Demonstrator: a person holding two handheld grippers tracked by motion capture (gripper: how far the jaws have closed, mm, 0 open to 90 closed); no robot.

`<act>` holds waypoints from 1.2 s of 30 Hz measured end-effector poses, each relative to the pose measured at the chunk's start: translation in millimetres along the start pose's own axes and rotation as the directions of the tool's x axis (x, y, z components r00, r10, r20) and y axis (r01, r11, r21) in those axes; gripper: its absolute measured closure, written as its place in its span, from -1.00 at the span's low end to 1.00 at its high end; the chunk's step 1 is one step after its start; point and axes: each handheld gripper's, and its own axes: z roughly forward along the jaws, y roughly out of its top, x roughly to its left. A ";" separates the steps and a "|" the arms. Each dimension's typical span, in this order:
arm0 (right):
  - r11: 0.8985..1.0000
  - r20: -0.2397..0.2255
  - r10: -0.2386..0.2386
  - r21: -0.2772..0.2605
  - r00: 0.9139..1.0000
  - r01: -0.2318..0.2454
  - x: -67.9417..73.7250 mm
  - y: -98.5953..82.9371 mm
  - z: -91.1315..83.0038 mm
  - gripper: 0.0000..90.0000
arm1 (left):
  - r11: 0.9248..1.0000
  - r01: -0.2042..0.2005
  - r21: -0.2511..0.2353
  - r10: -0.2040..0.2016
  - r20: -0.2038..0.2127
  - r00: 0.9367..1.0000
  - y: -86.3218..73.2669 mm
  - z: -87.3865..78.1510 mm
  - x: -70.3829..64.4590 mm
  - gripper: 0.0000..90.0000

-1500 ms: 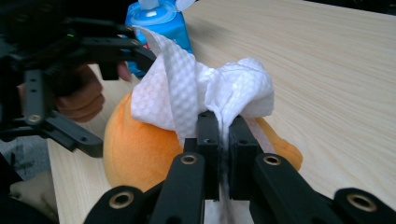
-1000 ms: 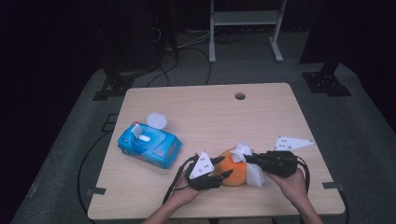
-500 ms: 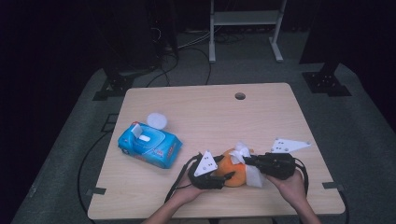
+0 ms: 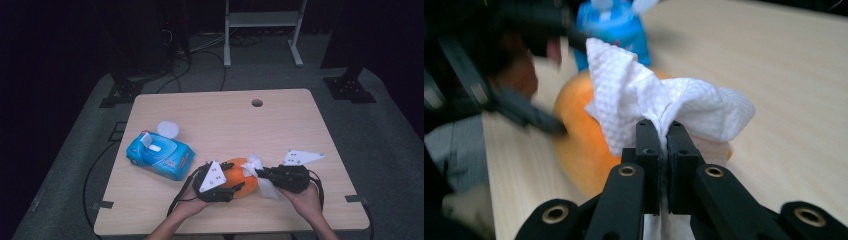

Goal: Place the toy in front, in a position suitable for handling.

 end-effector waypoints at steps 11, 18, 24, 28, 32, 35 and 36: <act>0.998 -0.051 0.016 -0.053 0.999 -0.019 2.7 8.8 -11.3 0.88 | 0.993 0.046 0.109 -0.058 0.111 0.992 -5.5 6.3 -1.8 -0.28; 0.995 -0.116 0.035 0.092 0.993 -0.025 5.2 -7.7 12.9 0.90 | 0.992 0.076 0.104 -0.084 0.084 0.993 -2.3 0.5 10.2 -0.61; 0.994 -0.137 0.041 0.109 0.990 -0.026 4.6 -9.0 9.7 0.90 | 0.979 0.121 0.164 -0.148 0.165 0.975 -17.0 6.1 14.5 -0.50; 0.995 -0.129 0.030 0.103 0.991 -0.016 5.5 -7.3 8.4 0.90 | 0.980 0.096 0.172 -0.121 0.140 0.983 -15.3 5.6 11.2 -0.17; 0.999 -0.116 0.024 0.035 0.993 -0.020 4.8 -0.5 1.2 0.90 | 0.992 0.059 0.114 -0.073 0.127 0.989 -12.1 3.9 6.9 0.05; 0.999 -0.102 0.039 0.015 0.994 -0.037 1.9 0.4 -1.2 0.89 | 0.996 0.022 0.083 -0.031 0.108 0.994 -8.4 4.1 2.9 0.12; 0.999 -0.095 0.036 0.015 0.995 -0.035 1.9 0.4 -1.5 0.89 | 0.997 0.009 0.075 -0.017 0.100 0.995 -7.6 4.0 2.3 0.13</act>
